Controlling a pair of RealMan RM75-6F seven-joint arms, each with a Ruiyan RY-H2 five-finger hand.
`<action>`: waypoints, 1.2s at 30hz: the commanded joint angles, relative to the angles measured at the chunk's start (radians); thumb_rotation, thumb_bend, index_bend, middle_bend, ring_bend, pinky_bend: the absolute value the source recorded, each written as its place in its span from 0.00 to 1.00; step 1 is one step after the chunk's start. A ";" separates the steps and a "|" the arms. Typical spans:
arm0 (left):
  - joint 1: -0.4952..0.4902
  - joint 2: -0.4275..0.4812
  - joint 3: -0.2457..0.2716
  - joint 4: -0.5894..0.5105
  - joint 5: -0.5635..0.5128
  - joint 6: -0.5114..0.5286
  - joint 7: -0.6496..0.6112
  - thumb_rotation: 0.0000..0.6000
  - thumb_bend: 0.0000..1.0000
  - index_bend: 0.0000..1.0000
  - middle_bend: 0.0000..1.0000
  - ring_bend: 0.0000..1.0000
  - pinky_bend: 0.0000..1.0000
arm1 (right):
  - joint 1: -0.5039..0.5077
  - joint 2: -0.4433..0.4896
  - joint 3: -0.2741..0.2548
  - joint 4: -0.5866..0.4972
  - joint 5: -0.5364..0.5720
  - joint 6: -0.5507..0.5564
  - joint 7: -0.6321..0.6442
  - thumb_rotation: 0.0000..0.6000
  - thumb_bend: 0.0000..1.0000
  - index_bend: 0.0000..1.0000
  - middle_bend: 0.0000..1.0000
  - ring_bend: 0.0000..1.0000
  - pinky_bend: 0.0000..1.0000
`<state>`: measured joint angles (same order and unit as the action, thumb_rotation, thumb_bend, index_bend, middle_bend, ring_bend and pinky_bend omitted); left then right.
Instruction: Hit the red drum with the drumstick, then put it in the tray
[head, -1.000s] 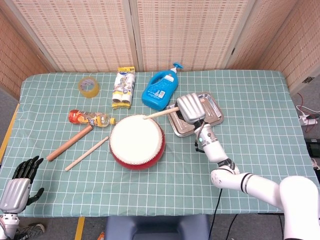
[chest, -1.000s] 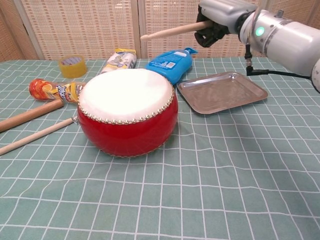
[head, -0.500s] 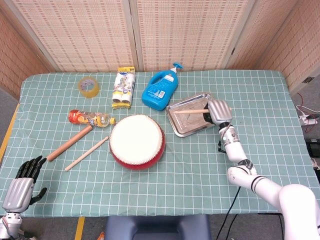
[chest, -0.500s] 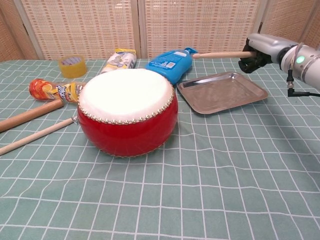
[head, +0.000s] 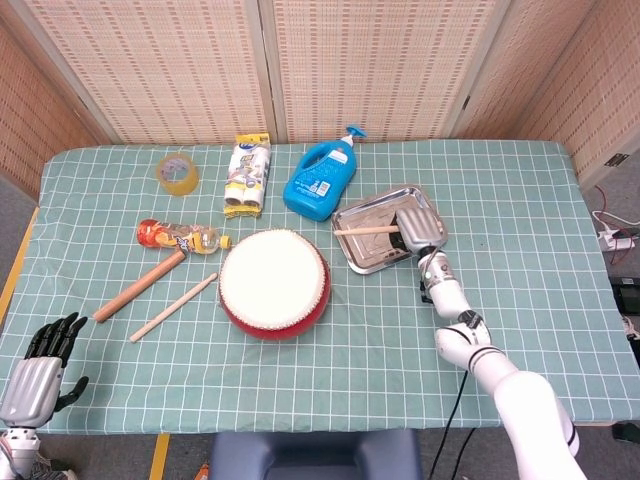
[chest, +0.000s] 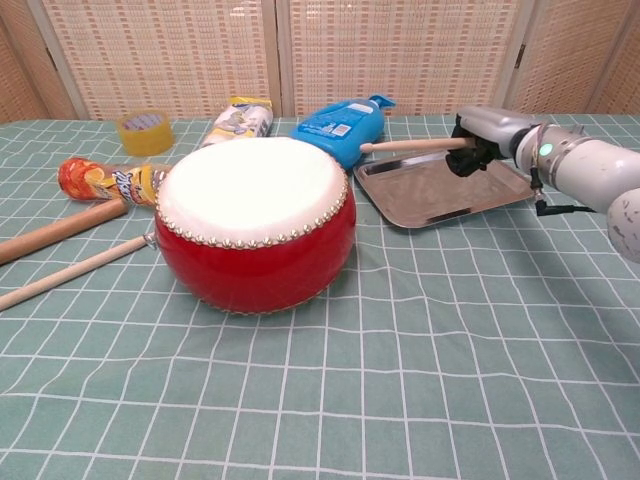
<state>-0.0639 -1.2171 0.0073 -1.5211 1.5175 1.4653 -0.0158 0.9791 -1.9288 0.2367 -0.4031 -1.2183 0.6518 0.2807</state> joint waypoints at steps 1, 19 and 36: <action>-0.001 0.002 -0.002 -0.004 0.001 0.001 0.003 1.00 0.25 0.02 0.00 0.00 0.00 | 0.028 -0.026 -0.002 0.051 -0.025 -0.027 0.035 1.00 0.69 0.68 0.69 0.50 0.65; 0.004 0.008 -0.003 -0.003 -0.007 0.003 -0.002 1.00 0.25 0.02 0.00 0.00 0.00 | 0.065 -0.055 0.015 0.138 -0.046 -0.082 0.119 1.00 0.24 0.00 0.13 0.00 0.10; 0.002 0.006 -0.012 0.012 -0.006 0.010 -0.019 1.00 0.25 0.02 0.00 0.00 0.00 | -0.051 0.080 0.002 -0.005 -0.105 0.220 0.136 1.00 0.22 0.10 0.12 0.04 0.15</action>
<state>-0.0617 -1.2102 -0.0039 -1.5113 1.5114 1.4749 -0.0327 0.9941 -1.9093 0.2550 -0.3341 -1.2952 0.7471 0.4542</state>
